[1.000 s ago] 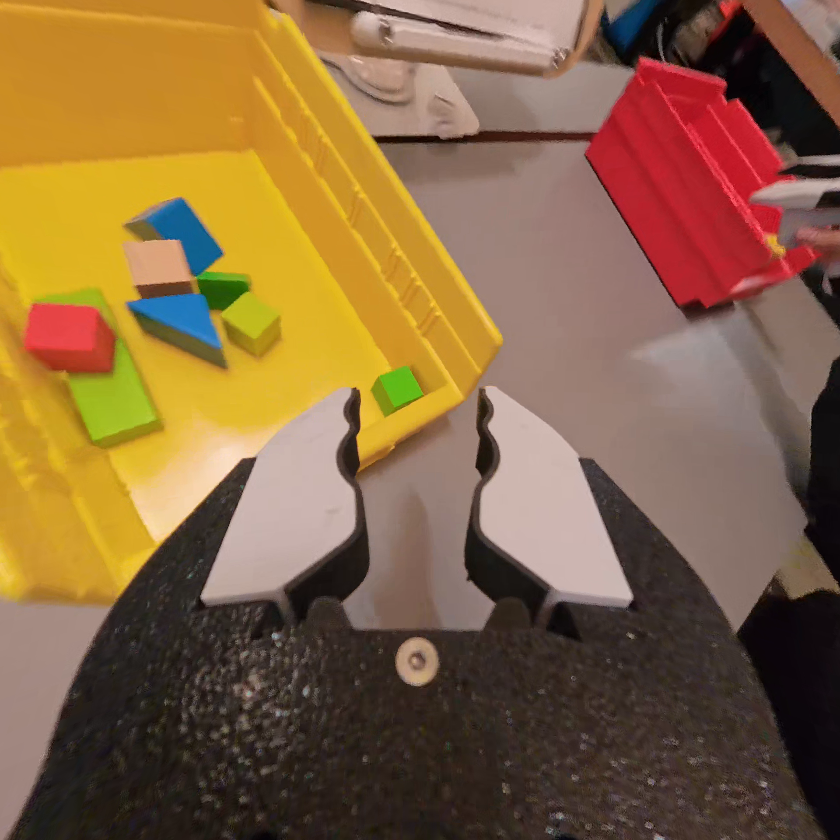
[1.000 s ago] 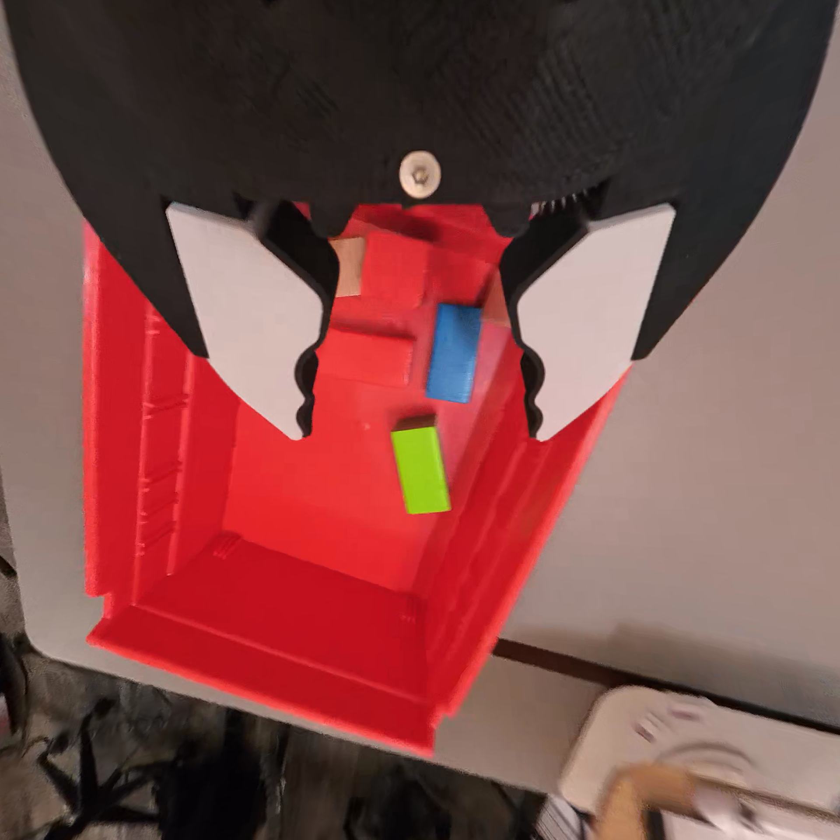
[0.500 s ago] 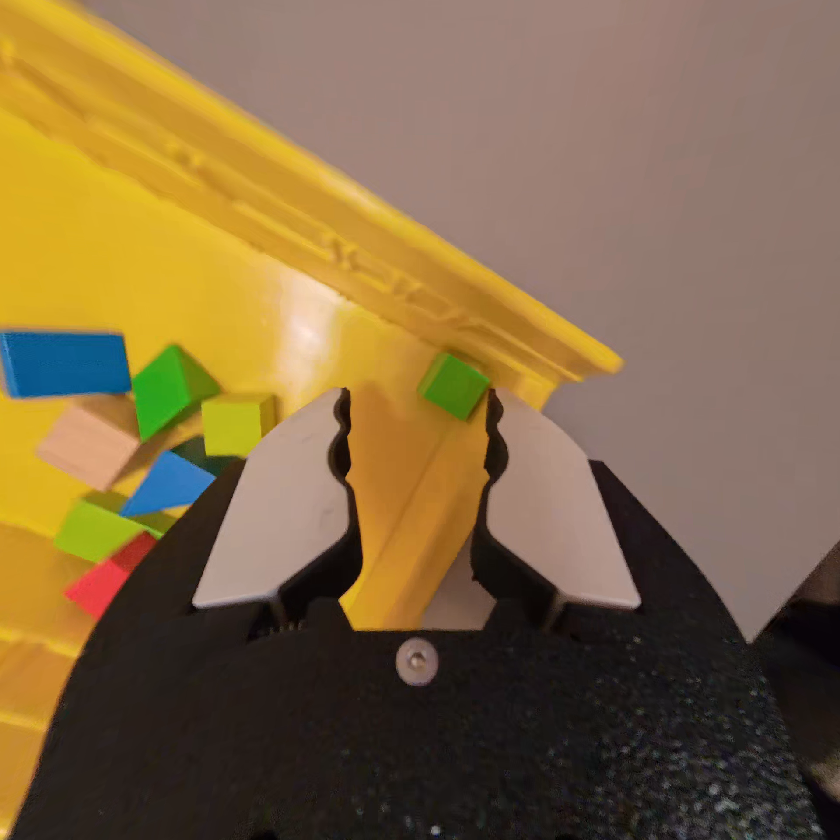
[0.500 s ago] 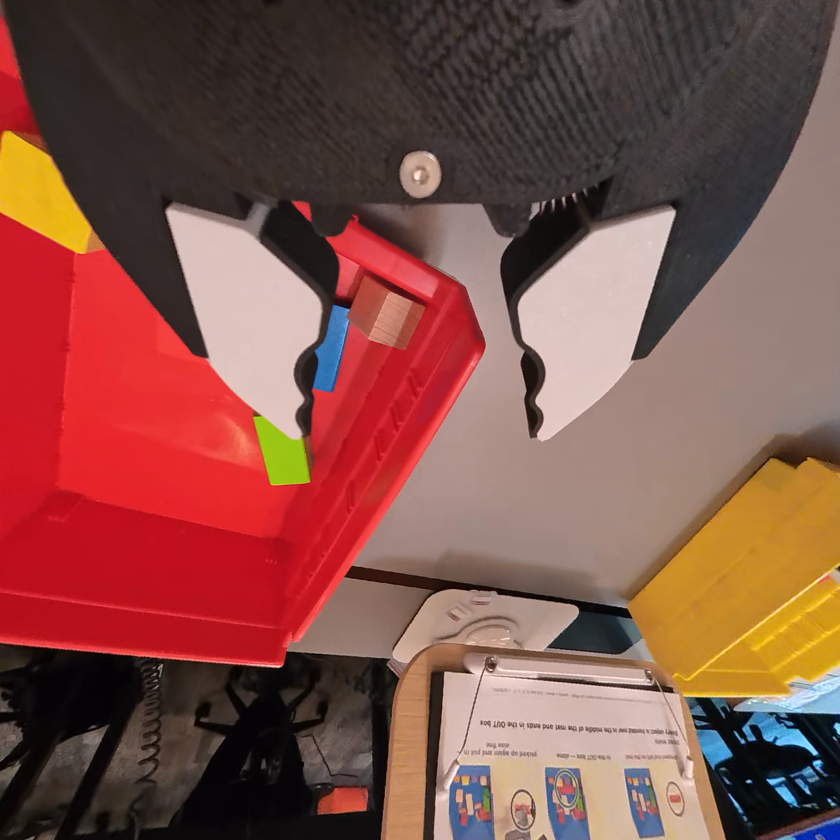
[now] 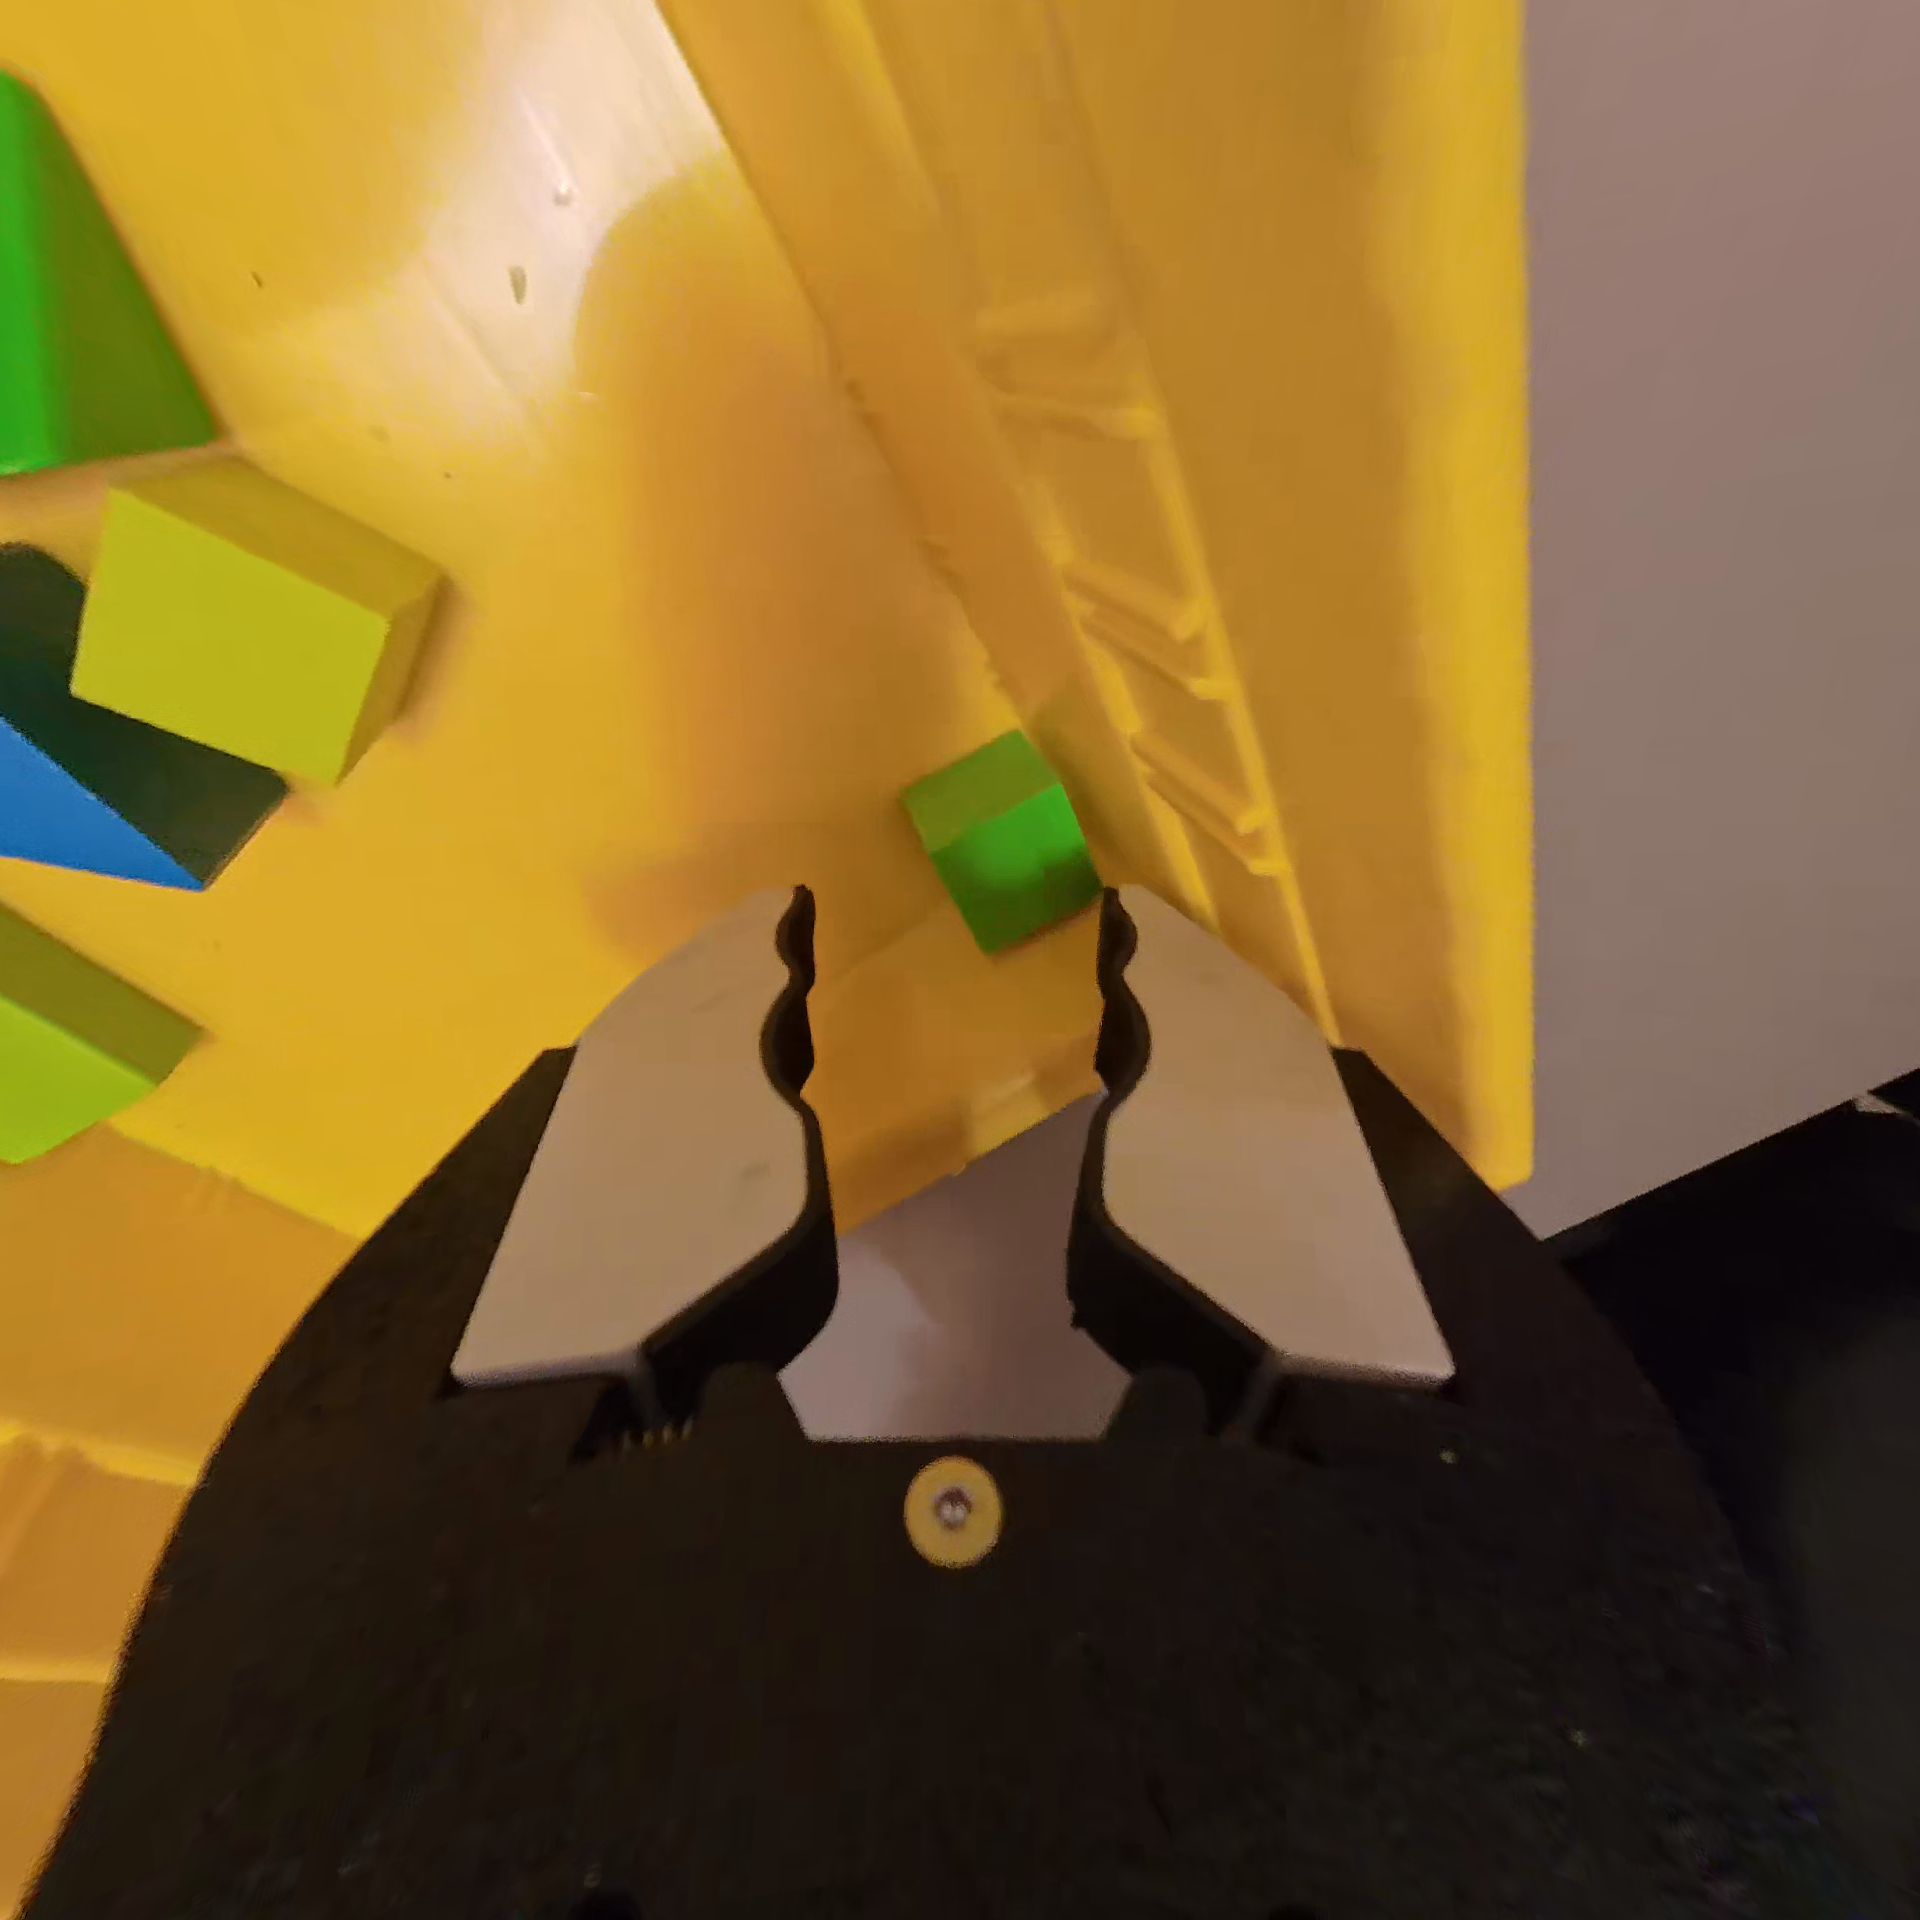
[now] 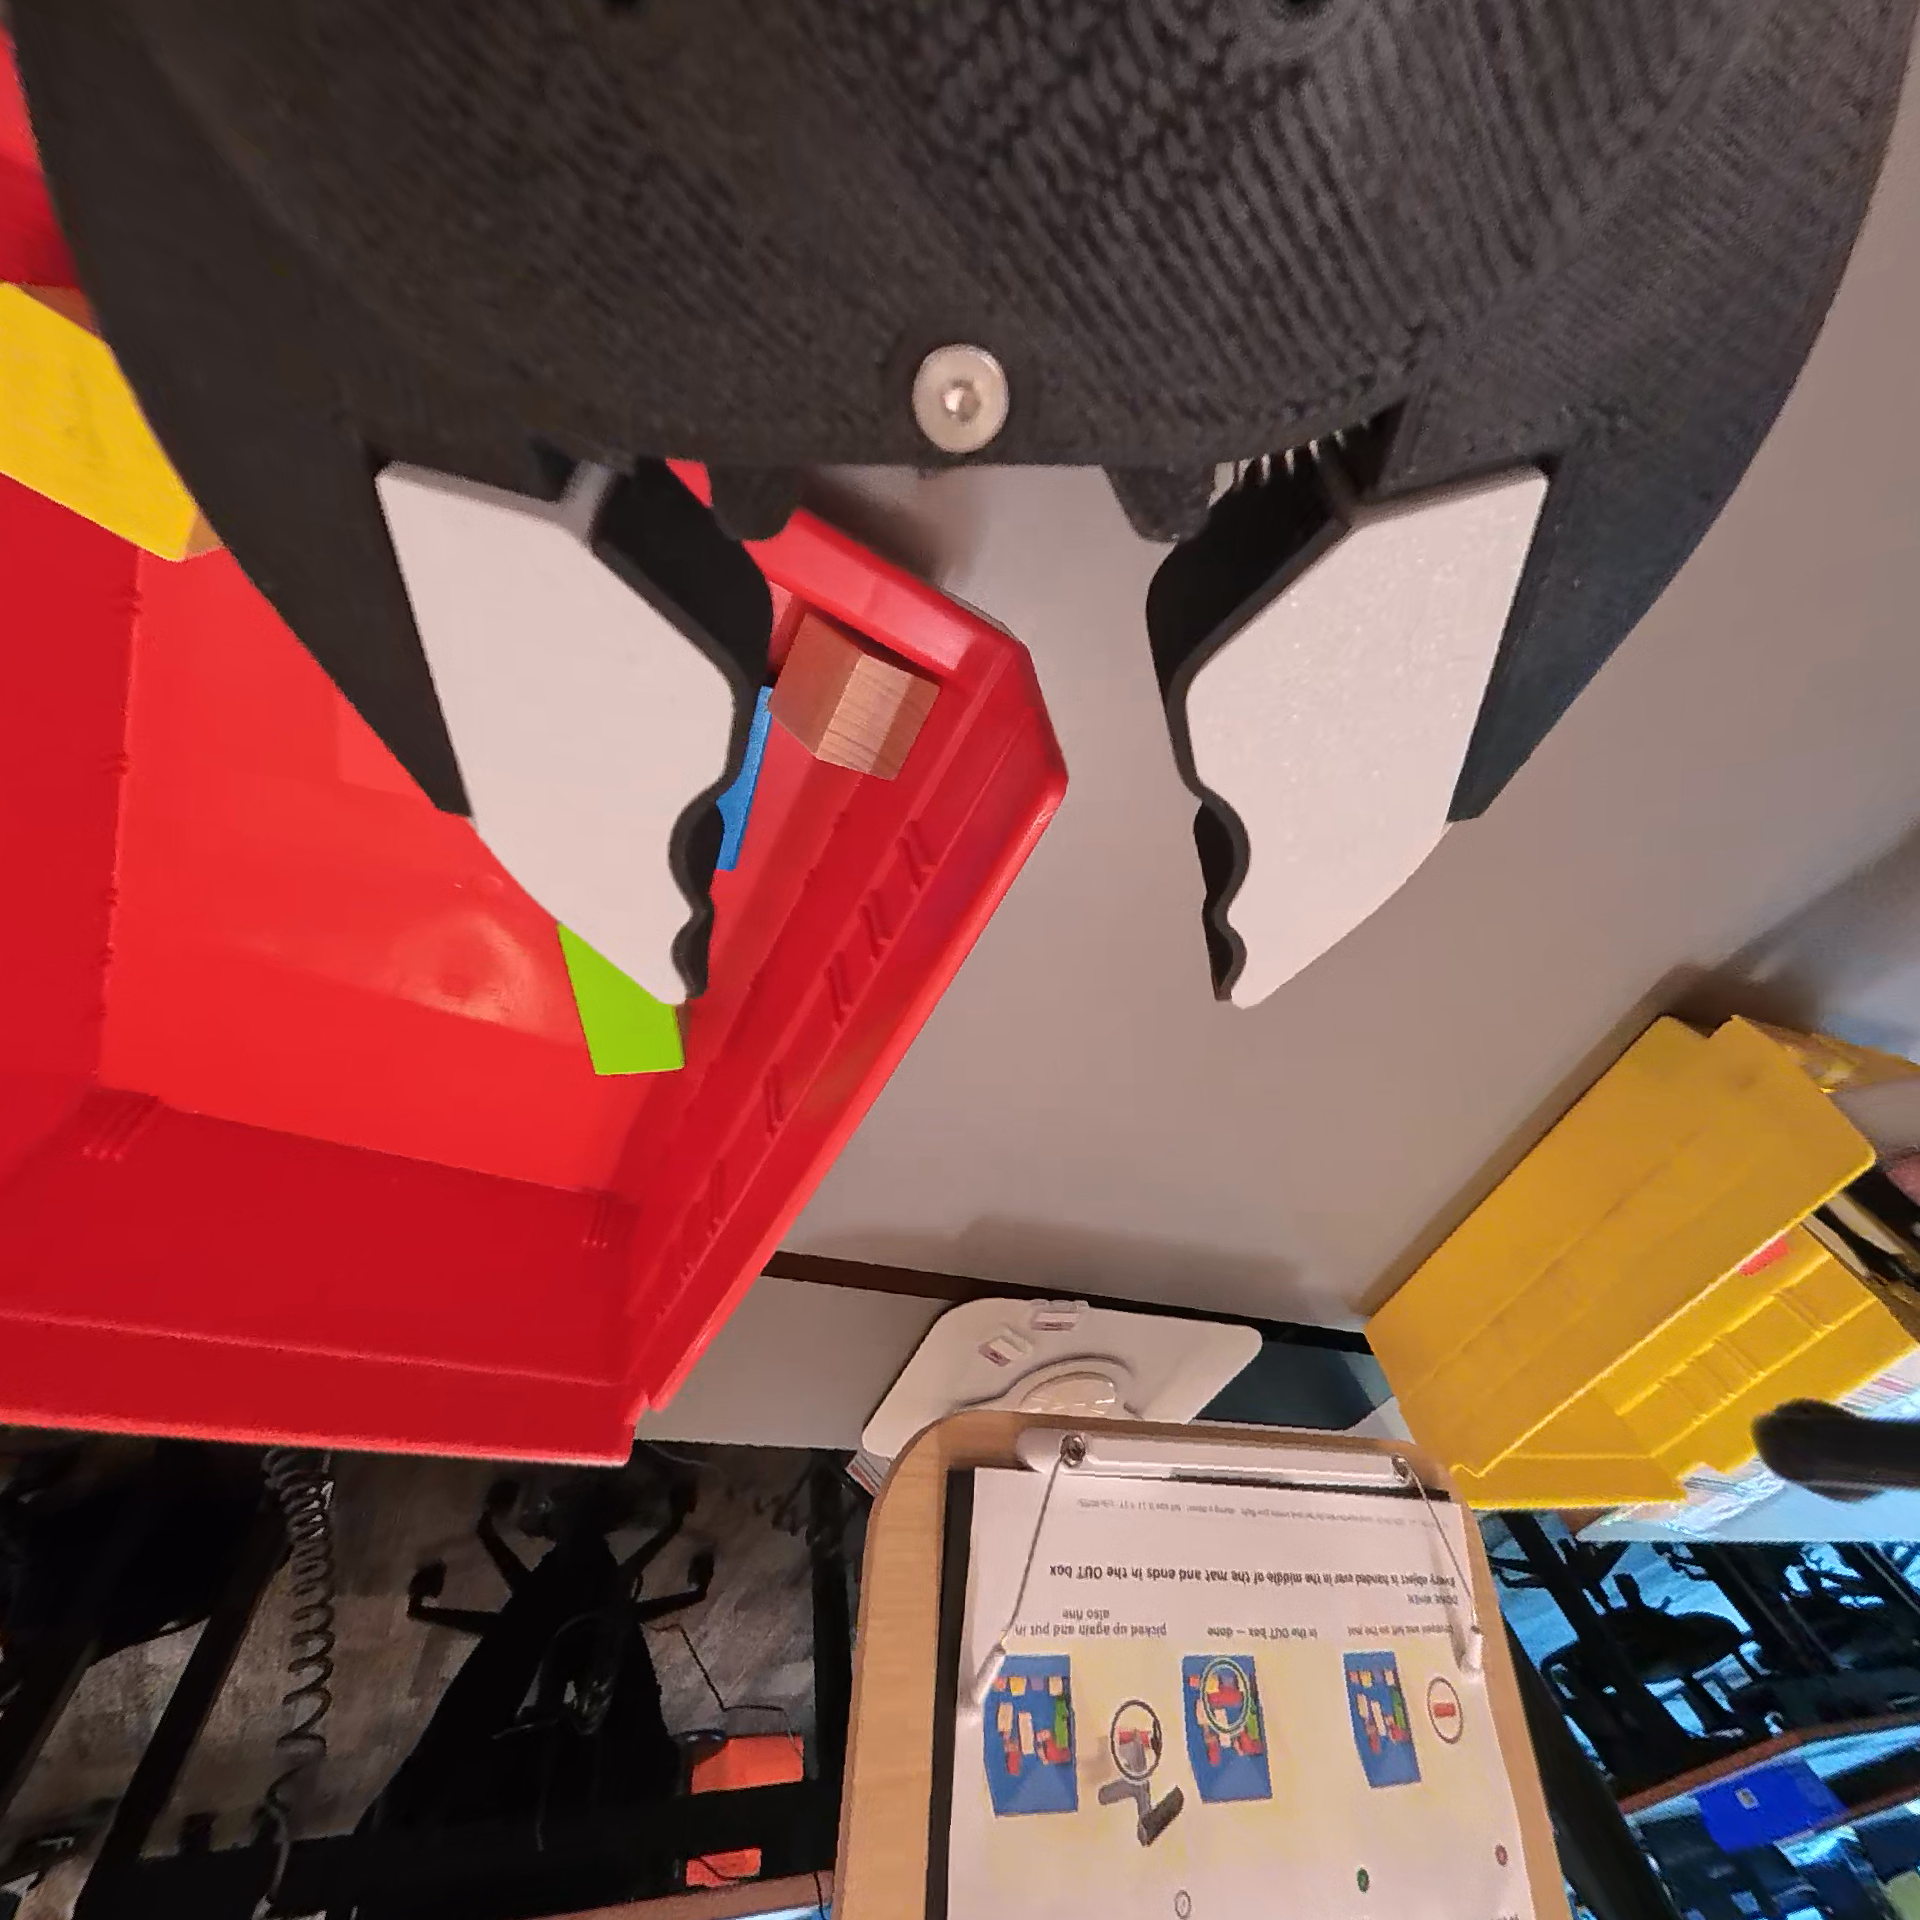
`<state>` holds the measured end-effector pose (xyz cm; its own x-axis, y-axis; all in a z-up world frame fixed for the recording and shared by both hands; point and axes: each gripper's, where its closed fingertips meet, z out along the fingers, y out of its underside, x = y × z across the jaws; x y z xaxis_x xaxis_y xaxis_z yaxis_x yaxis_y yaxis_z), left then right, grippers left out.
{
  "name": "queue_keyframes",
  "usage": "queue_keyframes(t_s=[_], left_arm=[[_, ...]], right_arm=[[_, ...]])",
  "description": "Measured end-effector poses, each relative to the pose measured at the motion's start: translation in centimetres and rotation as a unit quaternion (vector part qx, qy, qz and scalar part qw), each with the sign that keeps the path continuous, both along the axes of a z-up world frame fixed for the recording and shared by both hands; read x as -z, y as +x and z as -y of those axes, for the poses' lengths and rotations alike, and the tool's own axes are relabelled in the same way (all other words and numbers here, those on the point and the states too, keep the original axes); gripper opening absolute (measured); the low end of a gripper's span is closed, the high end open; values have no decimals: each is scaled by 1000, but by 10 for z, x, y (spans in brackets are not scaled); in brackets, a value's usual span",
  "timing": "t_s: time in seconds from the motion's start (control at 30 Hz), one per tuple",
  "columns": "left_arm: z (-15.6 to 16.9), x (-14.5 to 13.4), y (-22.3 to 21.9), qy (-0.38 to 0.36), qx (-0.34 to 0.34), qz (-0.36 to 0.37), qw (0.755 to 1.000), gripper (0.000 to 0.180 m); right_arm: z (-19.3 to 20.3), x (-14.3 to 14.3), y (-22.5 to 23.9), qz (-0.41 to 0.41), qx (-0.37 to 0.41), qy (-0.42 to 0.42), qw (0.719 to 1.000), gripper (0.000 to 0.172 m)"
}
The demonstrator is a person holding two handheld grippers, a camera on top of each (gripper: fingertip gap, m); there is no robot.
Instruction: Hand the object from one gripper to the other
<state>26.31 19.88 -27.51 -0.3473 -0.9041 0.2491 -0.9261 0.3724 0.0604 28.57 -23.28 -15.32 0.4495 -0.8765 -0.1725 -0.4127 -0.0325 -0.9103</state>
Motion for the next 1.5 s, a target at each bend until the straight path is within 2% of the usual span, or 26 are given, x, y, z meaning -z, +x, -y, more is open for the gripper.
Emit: queue_keyframes(t_s=[0.2,0.3,0.47,0.63,0.77,0.9,1.0,1.1,1.2,1.33,1.4,1.5], left_arm=[[9,2,1,-22,-39,-14,999,46],[8,4,1,-11,-33,-7,999,44],[-2,0,7,22,-13,32,999,26],[-19,-3,12,32,-23,47,998,33],[-12,-6,9,5,-53,36,998,39],[-4,0,4,13,-69,16,997,42],[-9,9,2,49,-78,1,996,27],[-9,7,2,58,-64,11,996,26],[-11,-15,7,54,-40,67,996,26],[10,-77,10,-54,-13,210,976,26],[38,-112,-1,-156,18,272,949,26],[85,-156,-34,-280,93,346,891,26]], right_arm=[[4,-8,-2,9,4,17,1000,91],[3,-10,-3,11,1,24,1000,91],[1,-14,-5,15,-3,24,1000,91],[2,-17,-7,17,-5,29,999,91],[5,-21,-7,23,-1,37,999,91],[4,-18,-6,18,-4,40,999,91],[1,-18,-7,18,-8,40,999,91],[-4,-19,-7,18,-13,39,999,91],[-12,-22,-8,23,-24,47,998,90],[-39,-31,-14,39,-69,57,995,91],[-60,-40,-20,57,-107,70,990,89],[-109,-60,-45,76,-214,137,964,74]])
